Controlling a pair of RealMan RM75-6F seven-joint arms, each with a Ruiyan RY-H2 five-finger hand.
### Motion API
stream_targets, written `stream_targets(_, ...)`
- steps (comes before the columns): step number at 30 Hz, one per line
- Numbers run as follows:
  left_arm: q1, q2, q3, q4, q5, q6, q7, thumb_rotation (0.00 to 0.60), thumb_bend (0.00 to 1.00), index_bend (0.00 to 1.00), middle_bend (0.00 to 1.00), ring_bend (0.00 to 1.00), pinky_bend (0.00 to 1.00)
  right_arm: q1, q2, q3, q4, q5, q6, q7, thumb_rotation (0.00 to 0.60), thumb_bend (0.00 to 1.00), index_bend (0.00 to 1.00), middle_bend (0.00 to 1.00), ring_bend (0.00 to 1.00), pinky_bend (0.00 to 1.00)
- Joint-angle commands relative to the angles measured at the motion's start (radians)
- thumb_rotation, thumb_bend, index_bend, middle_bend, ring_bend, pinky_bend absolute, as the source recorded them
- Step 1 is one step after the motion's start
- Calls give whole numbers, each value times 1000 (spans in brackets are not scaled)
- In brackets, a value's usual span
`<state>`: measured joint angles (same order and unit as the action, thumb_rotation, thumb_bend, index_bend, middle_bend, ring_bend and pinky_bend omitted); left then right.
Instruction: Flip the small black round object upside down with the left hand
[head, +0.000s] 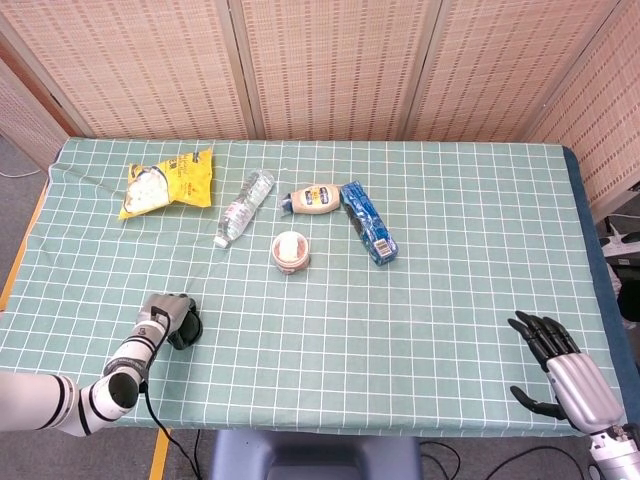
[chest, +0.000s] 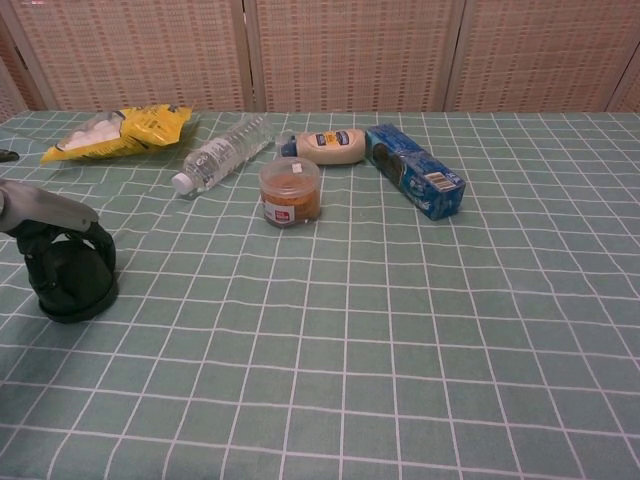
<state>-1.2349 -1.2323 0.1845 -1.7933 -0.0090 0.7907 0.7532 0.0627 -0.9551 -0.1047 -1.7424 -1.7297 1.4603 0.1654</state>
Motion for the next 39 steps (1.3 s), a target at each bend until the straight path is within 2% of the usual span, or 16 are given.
stream_targets(1,1,-4,6,3,9,9,-2,600,299,296,163,160,403,-1,0,0,0,-1,2,0,600,191,0,0,0,0)
stream_targets(3,4,-4,8,3,17,16,-7,600,301,334,215,195,439,-2,0,0,0,0,4,0,600,191,0,0,0,0)
stream_targets(8,16,8,9,-13,54,35,-24,600,311,495,453,404,640,-2,-2,0,1,-2,2,-5,600,191,0,0,0,0)
stream_targets(11,28,16,12,-24,76,47,-36,600,320,553,536,490,708,-2,-7,-2,-2,-4,-2,-14,600,191,0,0,0,0)
stream_targets(19,72,47,-3,-43,157,52,-96,600,342,602,586,546,767,-4,-9,-3,-1,-5,1,-21,600,191,0,0,0,0)
stream_targets(22,107,68,-31,-47,217,35,-159,600,350,602,589,549,774,-3,-11,-3,0,-5,-2,-26,600,191,0,0,0,0)
stream_targets(24,143,89,-66,-49,282,11,-232,600,353,604,596,557,781,-3,-12,-2,-1,-2,-4,-31,600,191,0,0,0,0)
stream_targets(27,221,127,-151,-49,412,-28,-392,600,352,612,607,567,785,-3,-15,0,-2,2,-6,-44,600,191,0,0,0,0)
stream_targets(30,332,136,-275,-37,595,-17,-618,600,351,613,610,568,785,-5,-20,2,-4,6,-8,-67,600,191,0,0,0,0)
stream_targets(31,372,132,-321,-34,654,-16,-713,600,351,613,610,567,781,-5,-21,1,-5,6,-9,-69,600,191,0,0,0,0)
stream_targets(34,517,119,-492,-17,853,-72,-1143,600,350,605,601,555,764,-4,-26,4,-5,11,-11,-63,600,191,0,0,0,0)
stream_targets(38,622,119,-630,48,1036,-207,-1562,600,356,580,579,544,750,1,-29,8,-1,18,-16,-52,600,191,0,0,0,0)
stream_targets(39,639,115,-652,63,1082,-220,-1632,600,356,579,578,543,748,2,-31,9,1,19,-18,-53,600,191,0,0,0,0)
